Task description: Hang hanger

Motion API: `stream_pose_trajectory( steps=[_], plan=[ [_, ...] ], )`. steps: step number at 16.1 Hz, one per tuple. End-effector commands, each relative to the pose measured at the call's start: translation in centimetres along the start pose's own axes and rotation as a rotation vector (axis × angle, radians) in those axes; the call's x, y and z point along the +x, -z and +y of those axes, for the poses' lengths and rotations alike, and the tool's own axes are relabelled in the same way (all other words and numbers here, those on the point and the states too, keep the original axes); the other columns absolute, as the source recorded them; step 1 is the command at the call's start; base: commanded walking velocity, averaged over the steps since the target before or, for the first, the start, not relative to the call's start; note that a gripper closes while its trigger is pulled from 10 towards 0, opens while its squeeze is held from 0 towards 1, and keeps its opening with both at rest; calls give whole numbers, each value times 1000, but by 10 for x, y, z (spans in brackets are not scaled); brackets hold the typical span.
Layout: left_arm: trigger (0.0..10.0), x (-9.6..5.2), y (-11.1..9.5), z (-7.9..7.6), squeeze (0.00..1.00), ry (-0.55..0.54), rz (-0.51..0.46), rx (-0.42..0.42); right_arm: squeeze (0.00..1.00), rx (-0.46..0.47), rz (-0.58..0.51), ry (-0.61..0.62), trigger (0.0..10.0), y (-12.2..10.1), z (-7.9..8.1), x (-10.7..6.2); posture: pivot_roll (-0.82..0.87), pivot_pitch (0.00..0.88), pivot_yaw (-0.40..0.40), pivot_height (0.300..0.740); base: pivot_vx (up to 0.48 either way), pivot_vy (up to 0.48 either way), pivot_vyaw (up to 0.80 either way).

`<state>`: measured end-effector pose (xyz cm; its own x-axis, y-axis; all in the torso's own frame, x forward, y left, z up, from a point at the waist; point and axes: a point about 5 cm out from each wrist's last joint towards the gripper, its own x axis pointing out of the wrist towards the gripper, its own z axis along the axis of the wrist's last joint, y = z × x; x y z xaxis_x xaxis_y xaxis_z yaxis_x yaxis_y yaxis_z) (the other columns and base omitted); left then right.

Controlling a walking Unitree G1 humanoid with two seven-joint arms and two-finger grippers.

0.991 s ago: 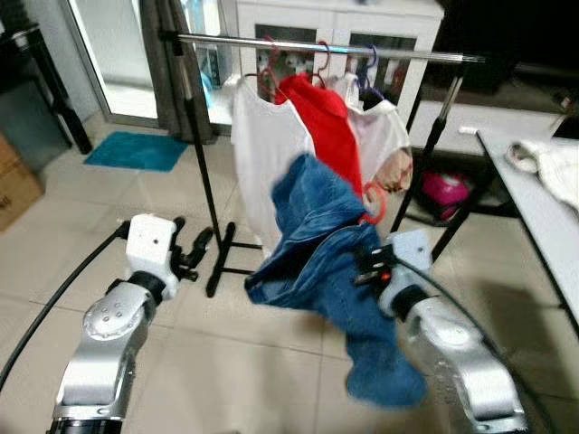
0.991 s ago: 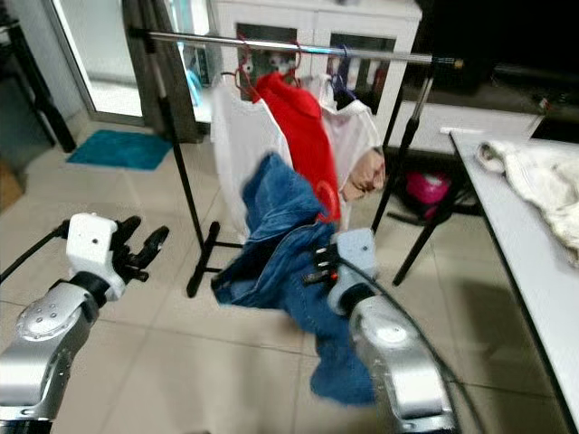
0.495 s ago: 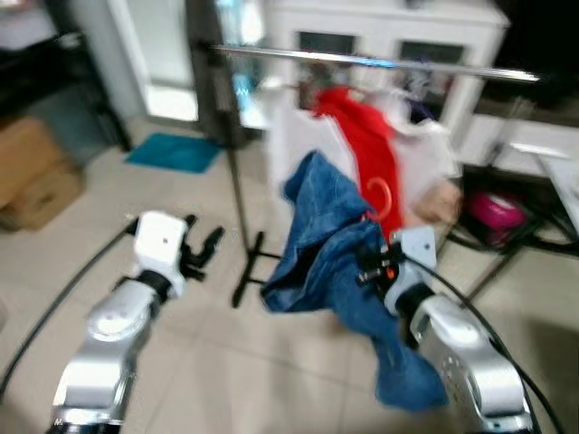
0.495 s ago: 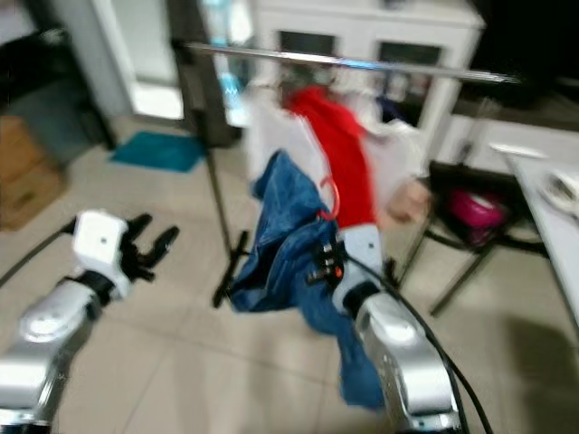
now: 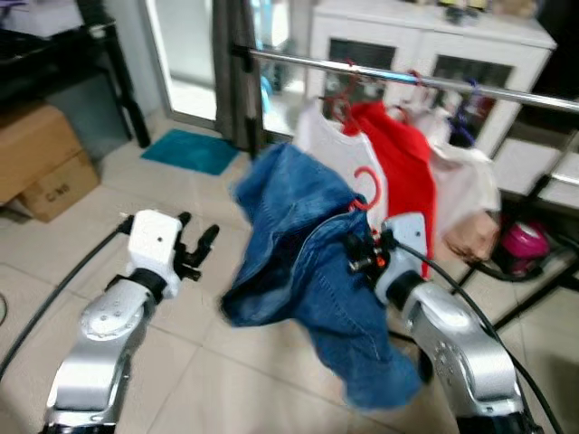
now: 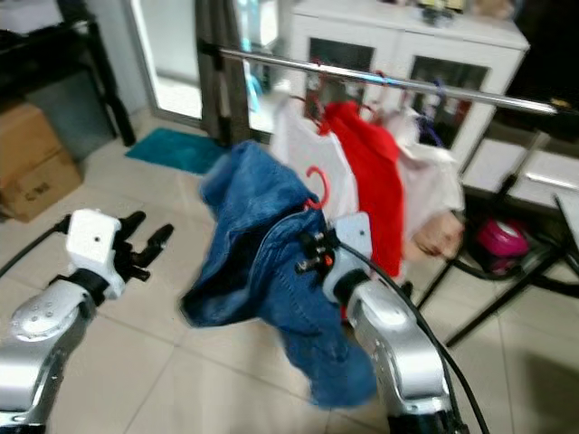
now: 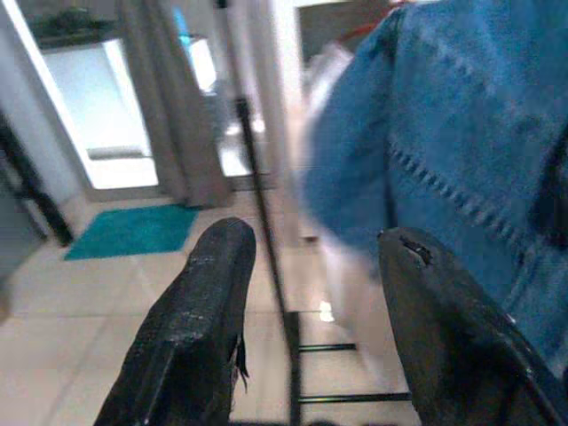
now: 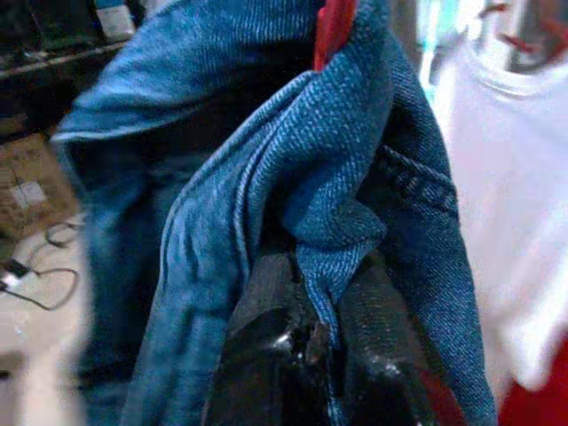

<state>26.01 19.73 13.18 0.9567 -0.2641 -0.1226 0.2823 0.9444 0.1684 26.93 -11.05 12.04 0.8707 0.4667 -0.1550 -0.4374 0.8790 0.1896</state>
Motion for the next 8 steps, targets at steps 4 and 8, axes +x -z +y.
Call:
stream_pose_trajectory(
  steps=[4, 8],
  plan=[
    [10000, 0, -4, 0, 0, -2, -12, 40, 0, -35, -37, 32, 10000, -8, -2, 5, 16, 0, -22, 740, 322, 0, 0],
    [10000, 3, -7, 0, 0, 1, -37, 33, 0, -14, -91, 106, 10000, -13, -10, 6, 6, 0, -11, 740, 323, 0, 0]
  ],
)
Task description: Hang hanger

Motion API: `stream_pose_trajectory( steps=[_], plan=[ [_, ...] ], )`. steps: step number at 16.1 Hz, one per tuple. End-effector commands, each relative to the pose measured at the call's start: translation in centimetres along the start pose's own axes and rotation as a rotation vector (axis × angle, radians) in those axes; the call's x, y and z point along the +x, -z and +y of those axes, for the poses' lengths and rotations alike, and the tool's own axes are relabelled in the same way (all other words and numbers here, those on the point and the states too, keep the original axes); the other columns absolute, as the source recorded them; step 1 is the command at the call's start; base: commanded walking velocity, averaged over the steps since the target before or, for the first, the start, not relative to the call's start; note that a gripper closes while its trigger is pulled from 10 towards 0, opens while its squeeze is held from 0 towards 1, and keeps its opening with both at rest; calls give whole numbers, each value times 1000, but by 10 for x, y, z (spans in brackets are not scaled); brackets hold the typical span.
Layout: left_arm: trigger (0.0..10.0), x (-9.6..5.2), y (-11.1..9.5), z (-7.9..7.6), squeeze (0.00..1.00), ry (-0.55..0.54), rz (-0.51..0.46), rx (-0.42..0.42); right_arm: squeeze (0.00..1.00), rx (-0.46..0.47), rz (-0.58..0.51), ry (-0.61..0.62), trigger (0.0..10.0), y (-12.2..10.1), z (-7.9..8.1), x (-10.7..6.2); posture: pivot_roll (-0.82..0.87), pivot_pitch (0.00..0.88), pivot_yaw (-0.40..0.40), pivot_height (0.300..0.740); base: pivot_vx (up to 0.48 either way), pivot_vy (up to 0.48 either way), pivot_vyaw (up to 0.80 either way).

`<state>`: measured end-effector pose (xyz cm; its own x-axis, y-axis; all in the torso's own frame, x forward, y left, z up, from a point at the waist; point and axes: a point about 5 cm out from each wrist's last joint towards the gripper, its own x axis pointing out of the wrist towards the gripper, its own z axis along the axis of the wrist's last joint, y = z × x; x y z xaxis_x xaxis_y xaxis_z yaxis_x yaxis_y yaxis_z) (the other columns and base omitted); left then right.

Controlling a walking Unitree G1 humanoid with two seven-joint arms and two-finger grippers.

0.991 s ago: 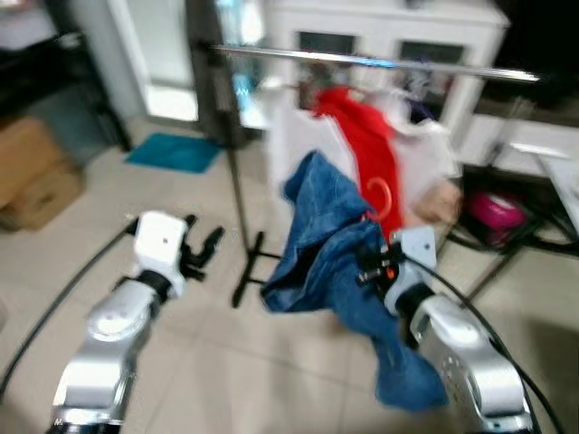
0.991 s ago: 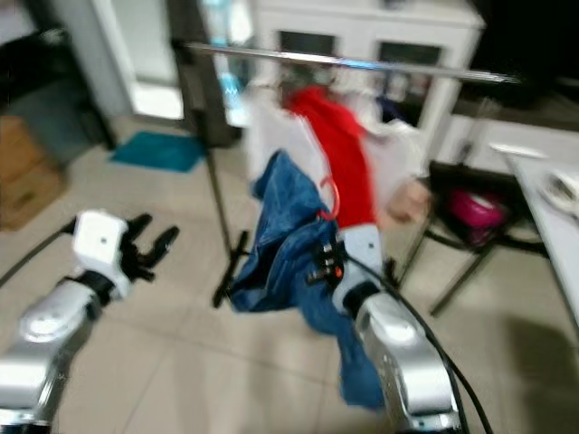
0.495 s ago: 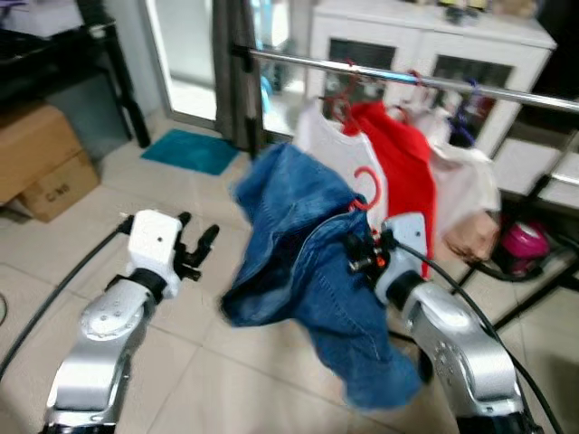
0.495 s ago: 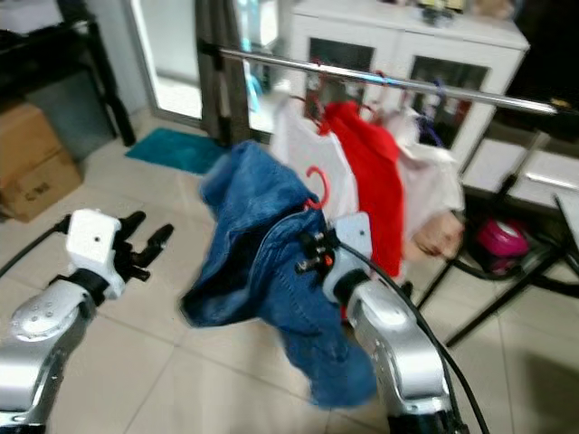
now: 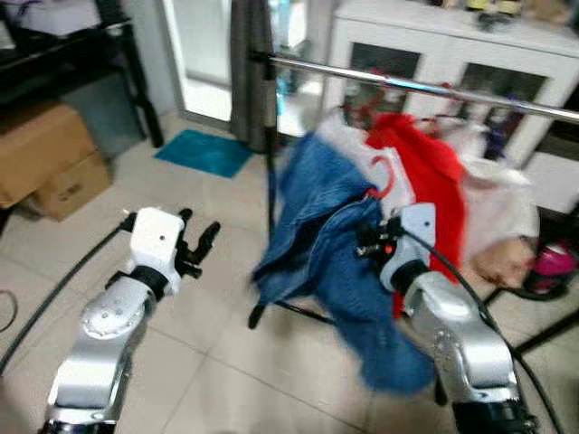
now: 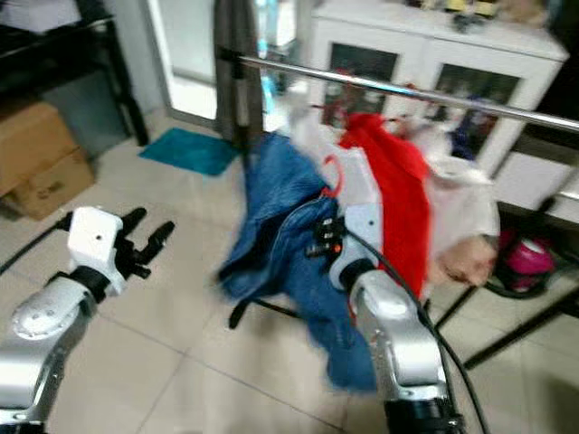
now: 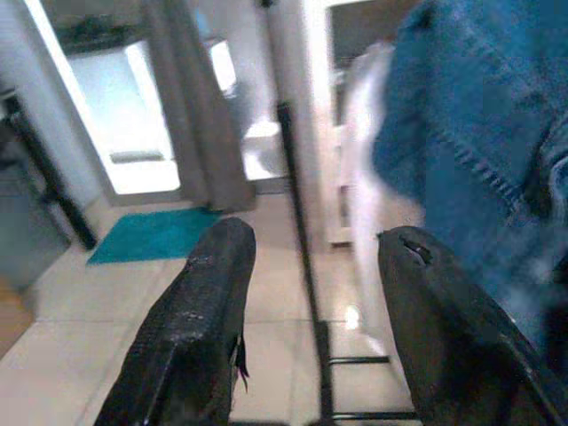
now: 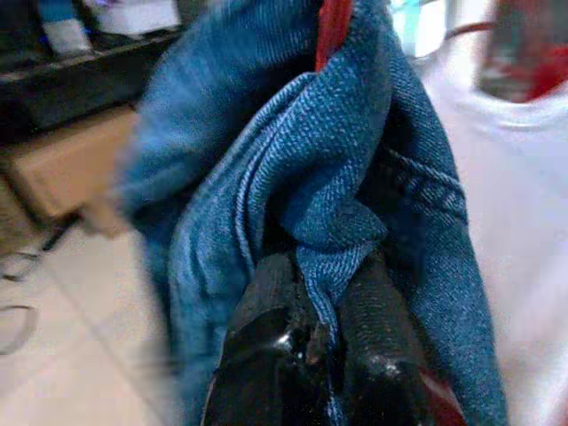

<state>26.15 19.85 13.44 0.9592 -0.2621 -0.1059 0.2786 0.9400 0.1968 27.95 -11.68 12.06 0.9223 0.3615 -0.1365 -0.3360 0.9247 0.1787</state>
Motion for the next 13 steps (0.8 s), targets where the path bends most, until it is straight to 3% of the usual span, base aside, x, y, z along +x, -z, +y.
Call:
stream_pose_trajectory(
  steps=[1, 8, 13],
  plan=[
    [10000, 3, -5, -1, 0, 4, -23, 4, 0, -5, -55, -3, 10000, -11, 0, 1, 6, 0, -7, 740, 326, 0, 0],
    [10000, 9, -6, -2, 0, 26, -22, 4, 0, 5, -77, -2, 10000, -11, 1, 4, 0, 0, 4, 740, 326, 0, 0],
    [10000, 12, -7, -4, 0, 39, -27, 7, 0, -40, -48, -49, 10000, -10, 6, 5, -3, 0, 4, 740, 332, 0, 0]
  ],
)
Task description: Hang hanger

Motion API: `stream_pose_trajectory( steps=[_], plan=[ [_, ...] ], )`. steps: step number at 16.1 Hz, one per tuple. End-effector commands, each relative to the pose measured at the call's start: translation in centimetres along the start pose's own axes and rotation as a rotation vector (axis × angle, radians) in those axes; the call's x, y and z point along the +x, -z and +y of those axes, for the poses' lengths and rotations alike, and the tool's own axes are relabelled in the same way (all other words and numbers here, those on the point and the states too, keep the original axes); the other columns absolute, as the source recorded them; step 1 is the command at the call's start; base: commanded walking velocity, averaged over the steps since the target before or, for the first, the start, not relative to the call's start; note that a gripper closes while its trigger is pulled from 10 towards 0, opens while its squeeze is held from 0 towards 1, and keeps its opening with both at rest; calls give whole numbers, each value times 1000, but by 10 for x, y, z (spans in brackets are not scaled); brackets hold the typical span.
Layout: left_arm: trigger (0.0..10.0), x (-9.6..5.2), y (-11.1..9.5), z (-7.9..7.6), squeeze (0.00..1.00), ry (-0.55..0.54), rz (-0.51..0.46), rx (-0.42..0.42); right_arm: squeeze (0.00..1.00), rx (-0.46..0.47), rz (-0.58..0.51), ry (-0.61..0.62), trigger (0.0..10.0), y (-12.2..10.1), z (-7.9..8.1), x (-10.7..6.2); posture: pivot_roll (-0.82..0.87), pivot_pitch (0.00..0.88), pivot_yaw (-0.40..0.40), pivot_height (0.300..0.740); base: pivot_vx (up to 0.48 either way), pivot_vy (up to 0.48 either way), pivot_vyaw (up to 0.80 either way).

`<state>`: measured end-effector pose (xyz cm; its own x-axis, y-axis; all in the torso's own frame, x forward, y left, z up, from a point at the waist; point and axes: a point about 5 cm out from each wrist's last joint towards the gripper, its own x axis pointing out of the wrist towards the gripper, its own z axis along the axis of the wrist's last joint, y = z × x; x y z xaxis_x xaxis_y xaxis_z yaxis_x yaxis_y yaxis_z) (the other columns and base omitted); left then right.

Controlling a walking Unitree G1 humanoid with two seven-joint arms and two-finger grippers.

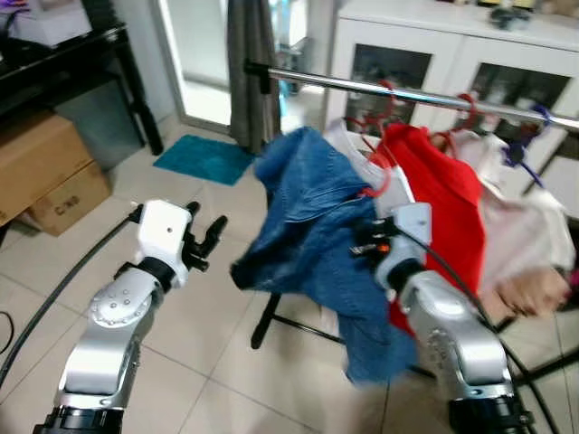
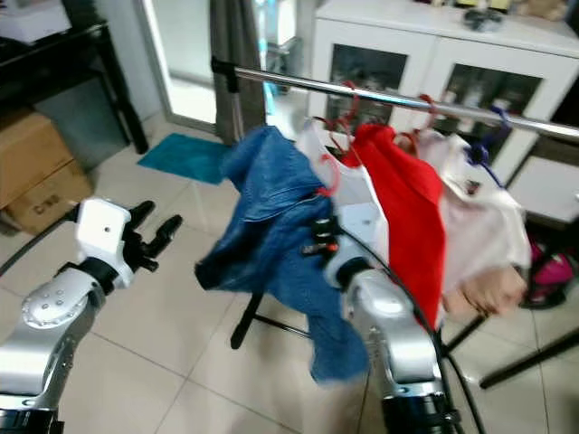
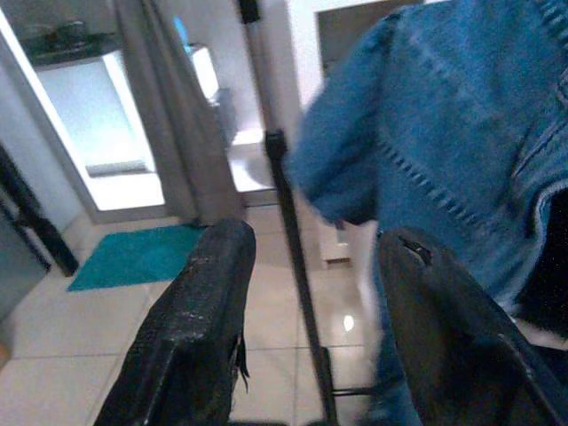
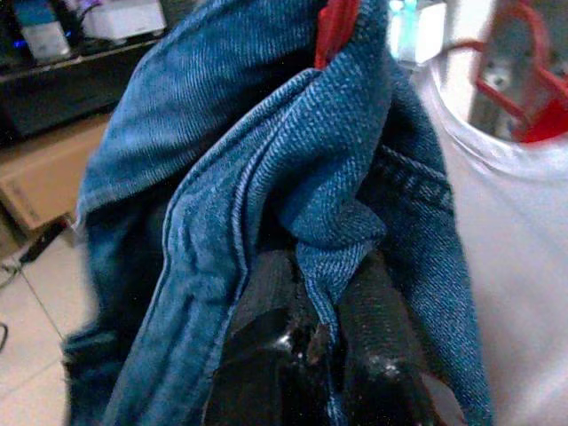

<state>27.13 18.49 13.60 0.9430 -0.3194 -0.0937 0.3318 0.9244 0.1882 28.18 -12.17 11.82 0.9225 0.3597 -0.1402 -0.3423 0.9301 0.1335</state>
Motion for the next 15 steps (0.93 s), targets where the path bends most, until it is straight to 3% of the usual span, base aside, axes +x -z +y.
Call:
stream_pose_trajectory(
  steps=[1, 5, 9, 12, 15],
  plan=[
    [10000, -2, 0, 4, 0, 0, 7, 22, 0, -41, -27, -68, 10000, -10, 14, 5, 1, 0, 0, 740, 334, 0, 0],
    [10000, -4, 0, 5, 0, 19, 16, 26, 0, -20, -40, -4, 10000, -13, 10, 4, -6, 0, 7, 740, 333, 0, 256],
    [10000, 0, -1, 1, 0, 58, 17, 33, 0, -102, -40, 59, 10000, -20, -1, 4, -8, 0, 13, 740, 332, 0, 0],
    [10000, -1, 1, 0, 0, 77, 25, 38, 0, -118, -12, 43, 10000, -15, 1, 3, -8, 0, 13, 740, 333, 0, -735],
    [10000, 0, 2, -1, 0, 92, 29, 44, 0, -141, -15, 41, 10000, -16, 4, 5, -3, 0, 15, 740, 333, 0, 0]
  ],
)
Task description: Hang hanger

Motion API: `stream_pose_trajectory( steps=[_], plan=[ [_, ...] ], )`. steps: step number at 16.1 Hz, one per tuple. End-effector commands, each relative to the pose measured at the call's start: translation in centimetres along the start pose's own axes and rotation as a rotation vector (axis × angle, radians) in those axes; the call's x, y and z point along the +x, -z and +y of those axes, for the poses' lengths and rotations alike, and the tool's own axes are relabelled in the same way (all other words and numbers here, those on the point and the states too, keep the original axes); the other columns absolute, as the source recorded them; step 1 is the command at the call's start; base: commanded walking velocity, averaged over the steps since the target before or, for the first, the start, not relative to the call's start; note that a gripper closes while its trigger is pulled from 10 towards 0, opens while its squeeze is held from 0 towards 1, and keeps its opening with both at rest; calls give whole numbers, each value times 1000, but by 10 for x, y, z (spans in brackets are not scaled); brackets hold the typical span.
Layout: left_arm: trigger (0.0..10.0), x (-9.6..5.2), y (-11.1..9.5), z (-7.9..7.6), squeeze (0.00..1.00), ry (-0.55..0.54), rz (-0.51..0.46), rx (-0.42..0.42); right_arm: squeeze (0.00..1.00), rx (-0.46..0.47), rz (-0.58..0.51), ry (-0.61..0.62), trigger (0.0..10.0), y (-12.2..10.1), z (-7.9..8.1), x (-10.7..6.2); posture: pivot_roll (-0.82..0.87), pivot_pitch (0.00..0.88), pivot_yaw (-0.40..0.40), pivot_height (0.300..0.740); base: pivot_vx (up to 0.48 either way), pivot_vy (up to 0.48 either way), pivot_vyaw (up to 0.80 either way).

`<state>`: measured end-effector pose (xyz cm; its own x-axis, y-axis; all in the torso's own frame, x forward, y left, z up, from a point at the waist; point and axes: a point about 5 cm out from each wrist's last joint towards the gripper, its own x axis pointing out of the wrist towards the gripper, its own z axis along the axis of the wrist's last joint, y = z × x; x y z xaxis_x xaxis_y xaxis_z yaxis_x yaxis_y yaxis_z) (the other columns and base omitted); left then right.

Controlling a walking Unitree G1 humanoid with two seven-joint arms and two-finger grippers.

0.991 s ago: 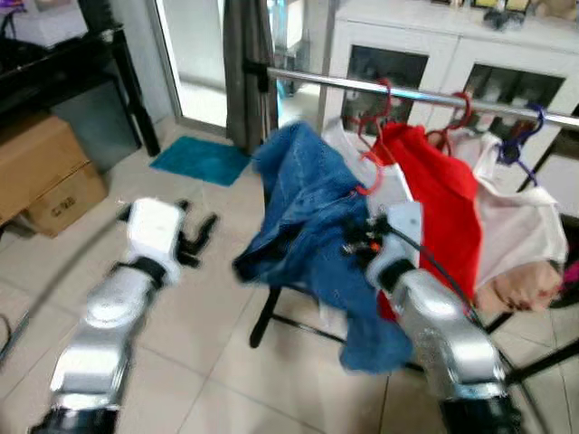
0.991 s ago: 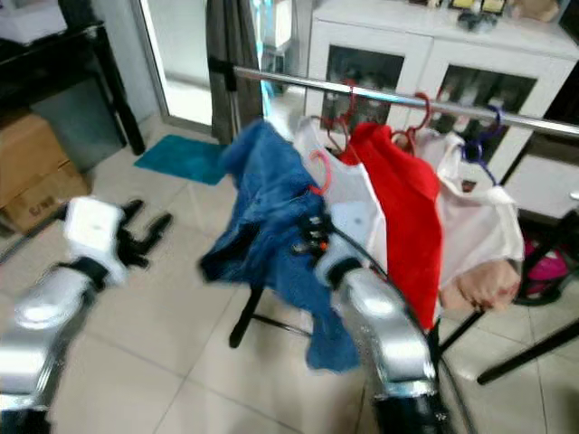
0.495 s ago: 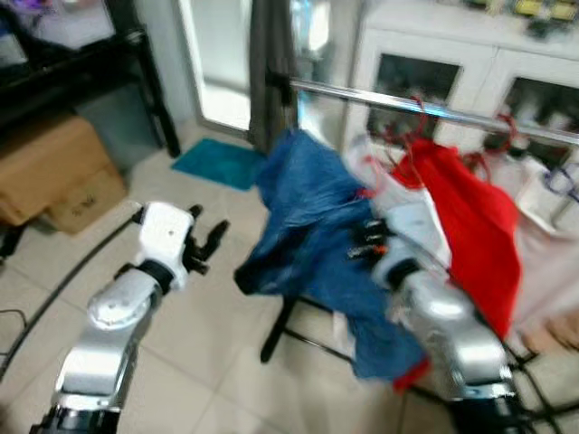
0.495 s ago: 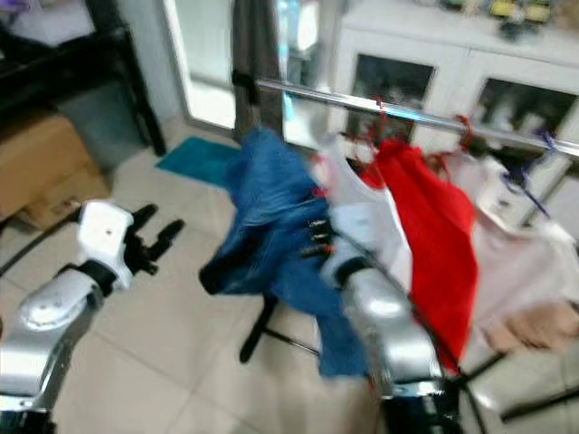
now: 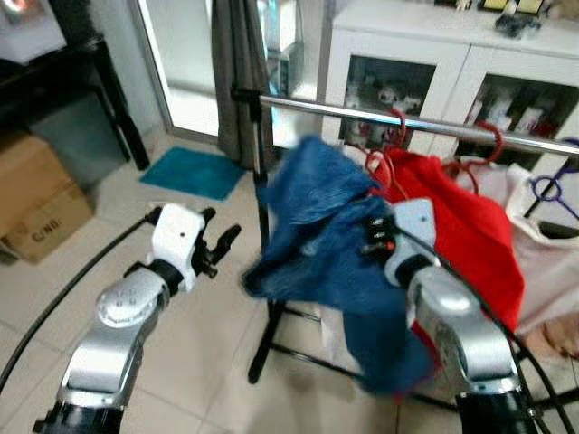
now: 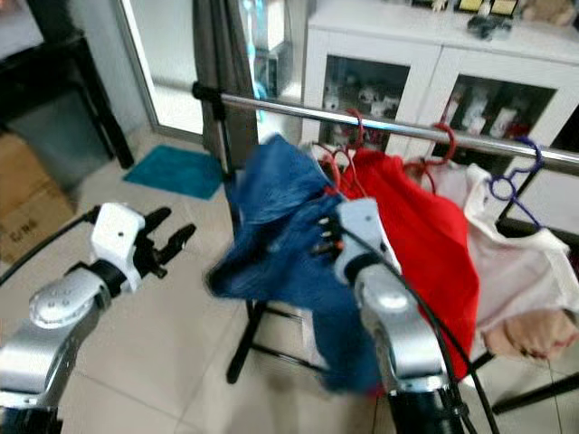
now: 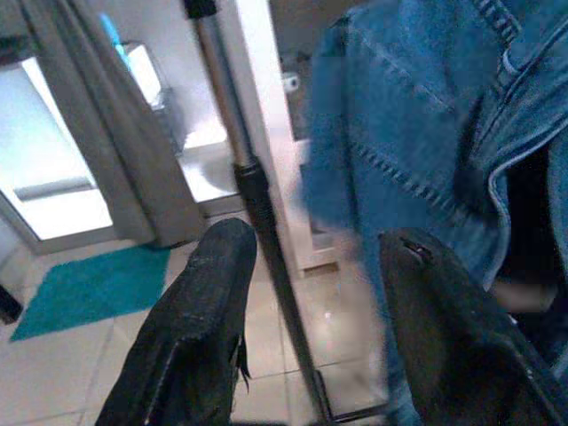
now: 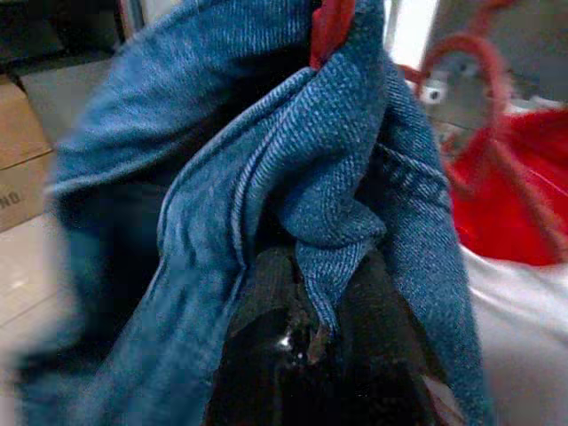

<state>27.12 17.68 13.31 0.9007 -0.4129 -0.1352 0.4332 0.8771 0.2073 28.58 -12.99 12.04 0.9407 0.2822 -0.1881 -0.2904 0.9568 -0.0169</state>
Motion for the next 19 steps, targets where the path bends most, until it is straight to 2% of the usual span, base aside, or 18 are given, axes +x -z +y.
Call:
stream_pose_trajectory(
  steps=[1, 5, 11, 14, 15, 16, 19],
  plan=[
    [10000, -3, 1, 7, 0, -13, 10, 14, 0, -7, -67, -35, 10000, -15, 12, 3, -3, 0, 15, 740, 330, 0, 0],
    [10000, -2, 0, 7, 0, 1, 6, 20, 0, -20, -125, -20, 10000, -28, 10, 4, 0, 0, 11, 740, 323, 0, 0],
    [10000, -2, -2, 9, 0, 14, -16, 22, 0, -25, -175, -85, 10000, -42, 21, 9, -5, 0, 11, 740, 0, 0, 0],
    [10000, -1, -9, 14, 0, 62, -33, 49, 0, 77, -122, -49, 10000, -55, 21, 35, -7, 0, 15, 740, 0, 0, 0],
    [10000, -3, -11, 17, 0, 84, -35, 63, 0, 109, -96, -63, 10000, -61, 24, 49, -2, 0, 14, 740, 0, 0, 0],
    [10000, -5, -15, 20, 0, 96, -48, 69, 0, 119, -64, -46, 10000, -65, 24, 64, 5, 0, 11, 740, 0, 0, 0],
    [10000, -10, -25, 24, 0, 120, -98, 63, 0, 125, -1, 3, 10000, -70, 22, 91, 18, 0, 6, 740, 0, 0, 0]
  ],
)
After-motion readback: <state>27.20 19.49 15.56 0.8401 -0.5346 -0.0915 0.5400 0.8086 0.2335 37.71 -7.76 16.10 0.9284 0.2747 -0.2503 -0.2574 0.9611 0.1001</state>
